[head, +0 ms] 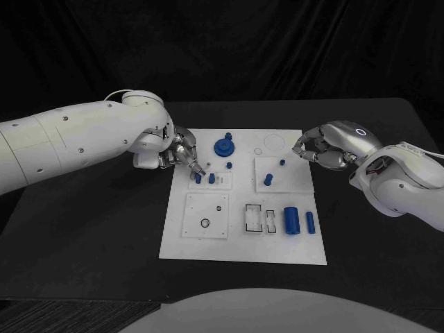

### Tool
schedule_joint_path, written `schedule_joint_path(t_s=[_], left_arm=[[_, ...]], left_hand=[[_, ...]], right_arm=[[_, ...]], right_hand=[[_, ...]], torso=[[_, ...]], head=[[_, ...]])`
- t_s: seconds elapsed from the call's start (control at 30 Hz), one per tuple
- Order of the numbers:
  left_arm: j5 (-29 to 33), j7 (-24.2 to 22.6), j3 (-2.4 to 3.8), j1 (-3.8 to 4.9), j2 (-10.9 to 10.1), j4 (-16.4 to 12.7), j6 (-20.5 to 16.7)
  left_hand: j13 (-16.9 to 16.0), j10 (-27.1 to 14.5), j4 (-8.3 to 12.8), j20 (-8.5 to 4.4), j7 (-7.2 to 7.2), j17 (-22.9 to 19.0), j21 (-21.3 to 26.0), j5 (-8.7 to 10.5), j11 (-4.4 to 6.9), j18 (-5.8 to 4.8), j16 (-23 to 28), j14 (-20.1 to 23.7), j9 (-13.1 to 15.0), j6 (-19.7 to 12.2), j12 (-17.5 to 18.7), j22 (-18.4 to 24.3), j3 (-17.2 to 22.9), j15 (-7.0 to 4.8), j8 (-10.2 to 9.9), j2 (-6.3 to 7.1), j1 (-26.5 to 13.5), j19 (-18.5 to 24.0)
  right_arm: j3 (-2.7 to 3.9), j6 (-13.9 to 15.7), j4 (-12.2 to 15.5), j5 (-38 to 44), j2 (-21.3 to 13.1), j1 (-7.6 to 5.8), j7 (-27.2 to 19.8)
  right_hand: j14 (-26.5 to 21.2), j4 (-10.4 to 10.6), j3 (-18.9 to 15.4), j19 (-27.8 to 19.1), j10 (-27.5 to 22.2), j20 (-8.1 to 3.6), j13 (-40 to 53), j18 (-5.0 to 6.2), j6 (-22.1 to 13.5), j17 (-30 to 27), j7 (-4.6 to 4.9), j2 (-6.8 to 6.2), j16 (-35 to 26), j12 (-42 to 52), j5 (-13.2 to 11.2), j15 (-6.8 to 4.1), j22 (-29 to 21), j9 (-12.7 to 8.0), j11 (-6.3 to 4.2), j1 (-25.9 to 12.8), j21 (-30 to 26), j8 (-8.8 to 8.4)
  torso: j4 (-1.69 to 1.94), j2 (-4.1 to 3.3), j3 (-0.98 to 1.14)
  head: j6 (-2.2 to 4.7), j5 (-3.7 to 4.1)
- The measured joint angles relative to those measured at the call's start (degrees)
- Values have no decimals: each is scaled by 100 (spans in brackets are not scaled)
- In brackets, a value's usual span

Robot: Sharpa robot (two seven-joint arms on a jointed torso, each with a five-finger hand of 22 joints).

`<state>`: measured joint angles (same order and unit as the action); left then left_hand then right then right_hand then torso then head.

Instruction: Assemble the parts on the task board

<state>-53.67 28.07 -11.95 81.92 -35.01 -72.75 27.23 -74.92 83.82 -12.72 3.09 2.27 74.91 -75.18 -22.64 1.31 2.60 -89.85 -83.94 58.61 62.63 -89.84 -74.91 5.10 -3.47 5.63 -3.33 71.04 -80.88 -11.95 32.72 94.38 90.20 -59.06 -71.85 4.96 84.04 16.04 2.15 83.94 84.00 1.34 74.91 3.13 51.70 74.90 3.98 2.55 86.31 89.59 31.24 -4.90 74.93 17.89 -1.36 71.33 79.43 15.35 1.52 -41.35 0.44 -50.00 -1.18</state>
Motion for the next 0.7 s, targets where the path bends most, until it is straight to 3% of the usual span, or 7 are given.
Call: schedule_joint_path(t_s=[0.13,0.23,0.5,0.6,0.67,0.7], left_arm=[[4,-3,6,-16,-6,-14,-18],[8,-10,9,-21,-24,-47,-56],[1,-10,8,-28,-153,-248,-253],[-7,2,6,-30,-190,-339,-326],[-10,9,5,-31,-205,-380,-359],[-13,17,3,-33,-217,-409,-383]], left_hand=[[0,0,32,0,0,0,0,0,0,0,0,0,0,0,0,0,127,0,0,6,6,0],[0,0,80,0,0,0,0,-72,0,0,0,0,6,0,0,0,303,0,0,92,14,0],[0,0,526,-21,21,0,0,-95,0,0,0,0,143,-23,0,0,1479,0,57,545,-157,-22],[0,0,640,-21,12,0,-28,-94,0,0,0,0,201,-30,0,0,1782,0,80,658,-269,-22],[0,0,605,-21,9,0,-28,-122,0,0,0,0,232,-27,0,0,1848,0,116,711,-323,-22],[0,0,709,-21,8,0,-28,-157,0,0,0,0,248,-26,0,0,2011,0,124,755,-366,-22]], right_arm=[[0,0,-1,0,-3,0,1],[0,0,-5,0,-2,0,1],[0,0,-9,0,9,0,7],[0,0,-13,0,12,0,9],[0,0,-14,0,13,0,11],[0,0,-15,0,15,0,12]], right_hand=[[0,0,0,0,0,0,0,0,0,0,0,0,0,0,0,0,0,0,0,0,0,0],[0,0,0,0,0,0,0,0,0,0,0,0,0,0,0,0,0,0,0,0,0,0],[0,0,0,0,0,0,0,0,0,0,0,0,0,0,0,0,-1,0,0,0,0,0],[0,0,0,0,0,0,0,0,0,0,0,0,0,0,0,0,-1,0,0,0,0,0],[0,0,0,0,0,0,0,0,0,0,0,0,0,0,0,0,-1,0,0,0,0,0],[0,0,0,0,0,0,0,0,0,0,0,0,0,0,0,0,-1,0,0,0,0,0]], torso=[[2,-1,1],[3,0,1],[3,0,-2],[3,1,-2],[2,2,-2],[2,2,-2]], head=[[0,4],[0,4],[0,3],[0,-9],[0,-16],[0,-16]])
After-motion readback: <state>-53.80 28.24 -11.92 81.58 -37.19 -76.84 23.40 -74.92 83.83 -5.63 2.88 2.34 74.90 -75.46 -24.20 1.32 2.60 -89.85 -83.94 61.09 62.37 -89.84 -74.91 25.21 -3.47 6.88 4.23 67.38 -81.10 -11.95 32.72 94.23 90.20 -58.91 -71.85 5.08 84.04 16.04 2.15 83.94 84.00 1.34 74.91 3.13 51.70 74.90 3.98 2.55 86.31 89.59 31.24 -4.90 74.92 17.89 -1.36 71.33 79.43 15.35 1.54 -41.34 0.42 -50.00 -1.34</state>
